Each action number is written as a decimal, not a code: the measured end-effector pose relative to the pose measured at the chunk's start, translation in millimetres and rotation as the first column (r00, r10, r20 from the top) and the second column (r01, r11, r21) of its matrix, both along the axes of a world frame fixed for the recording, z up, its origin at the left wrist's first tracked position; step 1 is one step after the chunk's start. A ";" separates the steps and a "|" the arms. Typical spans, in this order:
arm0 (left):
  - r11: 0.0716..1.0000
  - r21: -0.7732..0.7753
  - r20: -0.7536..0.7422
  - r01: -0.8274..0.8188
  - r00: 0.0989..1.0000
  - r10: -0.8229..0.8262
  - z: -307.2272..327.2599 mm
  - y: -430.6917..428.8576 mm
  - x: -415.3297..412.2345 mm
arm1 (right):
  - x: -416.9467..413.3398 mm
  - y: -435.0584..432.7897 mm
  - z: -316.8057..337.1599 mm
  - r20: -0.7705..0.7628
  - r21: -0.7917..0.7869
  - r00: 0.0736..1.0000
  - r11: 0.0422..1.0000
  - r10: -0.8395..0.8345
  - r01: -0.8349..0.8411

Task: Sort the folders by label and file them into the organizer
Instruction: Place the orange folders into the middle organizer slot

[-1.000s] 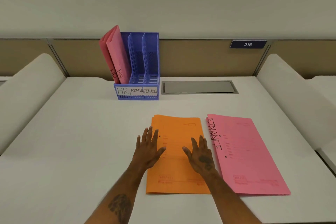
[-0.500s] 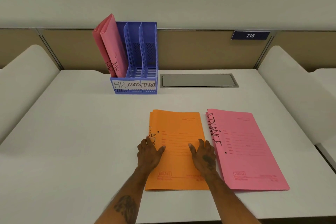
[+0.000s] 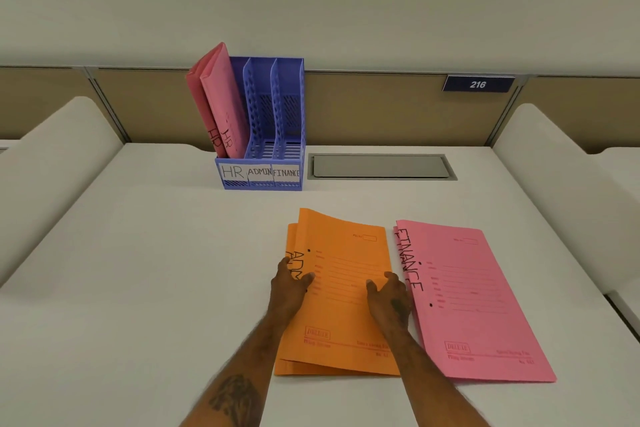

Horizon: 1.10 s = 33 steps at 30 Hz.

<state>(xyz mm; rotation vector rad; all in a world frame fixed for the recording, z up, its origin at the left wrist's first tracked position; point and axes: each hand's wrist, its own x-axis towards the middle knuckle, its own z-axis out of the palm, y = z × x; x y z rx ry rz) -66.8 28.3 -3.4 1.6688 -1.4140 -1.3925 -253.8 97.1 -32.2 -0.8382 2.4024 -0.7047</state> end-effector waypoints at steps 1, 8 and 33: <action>1.000 -0.009 -0.009 0.006 1.000 -0.006 2.2 -1.3 -0.3 | -0.9 -0.4 1.1 0.009 0.013 1.000 1.000 0.017 -0.017; 0.993 -0.104 -0.047 0.057 0.997 -0.063 42.0 -10.2 -5.9 | -0.9 -24.6 39.2 -0.010 0.002 0.990 0.990 0.139 -0.139; 0.689 -0.724 0.138 0.020 0.984 0.116 145.9 -45.5 37.8 | 129.9 -178.7 330.0 -0.338 -0.381 0.892 0.823 0.300 -0.421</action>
